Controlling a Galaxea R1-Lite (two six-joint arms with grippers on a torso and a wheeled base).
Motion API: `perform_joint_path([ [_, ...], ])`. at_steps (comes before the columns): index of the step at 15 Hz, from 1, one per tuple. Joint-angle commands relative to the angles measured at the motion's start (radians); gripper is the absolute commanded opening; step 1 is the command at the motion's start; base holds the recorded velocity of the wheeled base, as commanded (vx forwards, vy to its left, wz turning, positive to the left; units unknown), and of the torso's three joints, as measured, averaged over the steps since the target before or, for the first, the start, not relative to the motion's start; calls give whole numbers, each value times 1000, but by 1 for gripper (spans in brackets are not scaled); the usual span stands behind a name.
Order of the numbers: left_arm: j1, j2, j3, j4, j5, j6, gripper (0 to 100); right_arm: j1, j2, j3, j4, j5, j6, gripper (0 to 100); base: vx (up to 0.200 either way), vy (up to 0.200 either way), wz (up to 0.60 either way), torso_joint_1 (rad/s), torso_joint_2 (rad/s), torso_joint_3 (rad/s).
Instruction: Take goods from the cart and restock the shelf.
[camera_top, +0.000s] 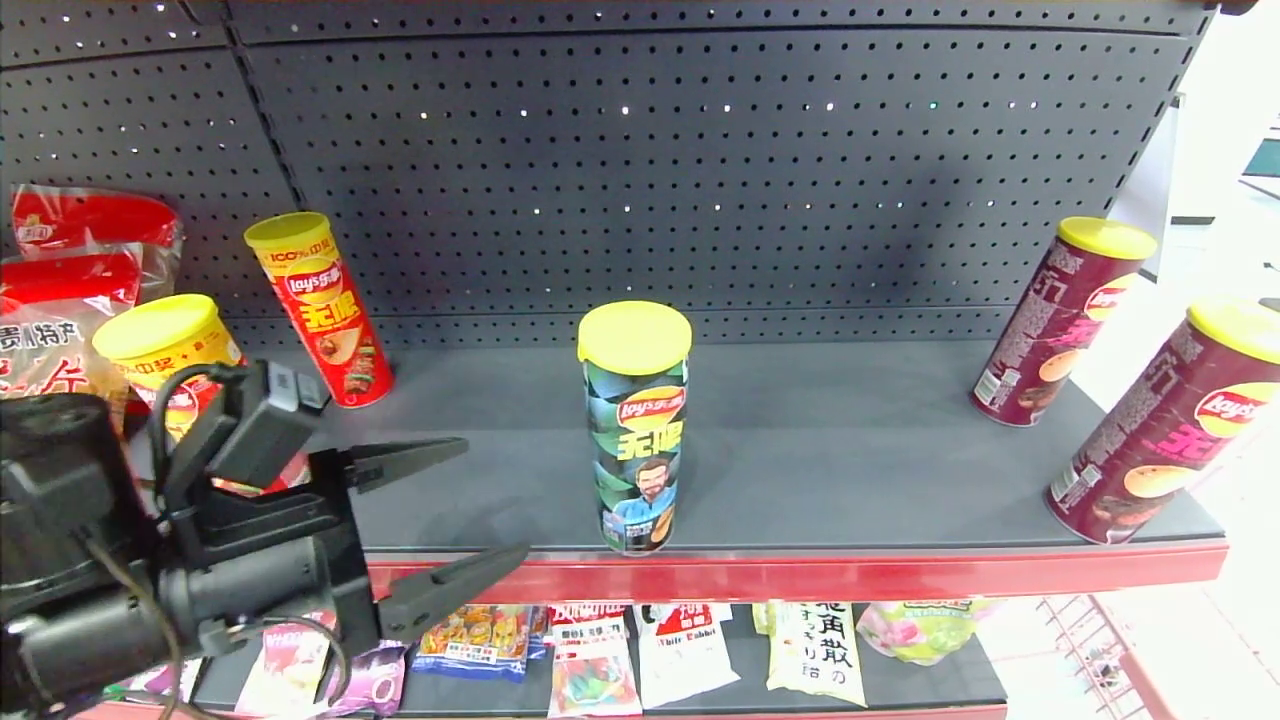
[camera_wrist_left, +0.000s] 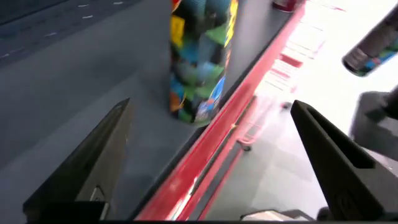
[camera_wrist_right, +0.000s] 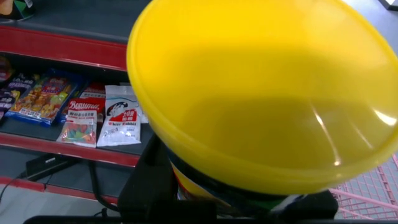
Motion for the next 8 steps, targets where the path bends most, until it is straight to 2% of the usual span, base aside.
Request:
perform_joint_path([
  [1,8,-240,106,17,117,-71,100,0,2,7,-4,-2,-1,0,0,0,0,0,0,0],
  [2,9,-306,118,46,175,-91,100,0,2,7,-4,-2,-1,0,0,0,0,0,0,0],
  [3,18,-390,137,101,233,-96,100,0,2,8,-6,-5,-1,0,0,0,0,0,0,0],
  [5,37,-579,155,265,296,-97,100,0,2,8,-7,-5,-5,0,0,0,0,0,0,0],
  [6,54,-680,153,374,314,-97,100,0,2,10,-7,-5,-5,0,0,0,0,0,0,0],
  [7,80,-832,141,564,325,-97,100,0,2,10,-7,-3,-7,0,0,0,0,0,0,0],
  [8,92,-938,126,701,327,-97,100,0,2,14,-7,-3,-8,0,0,0,0,0,0,0],
])
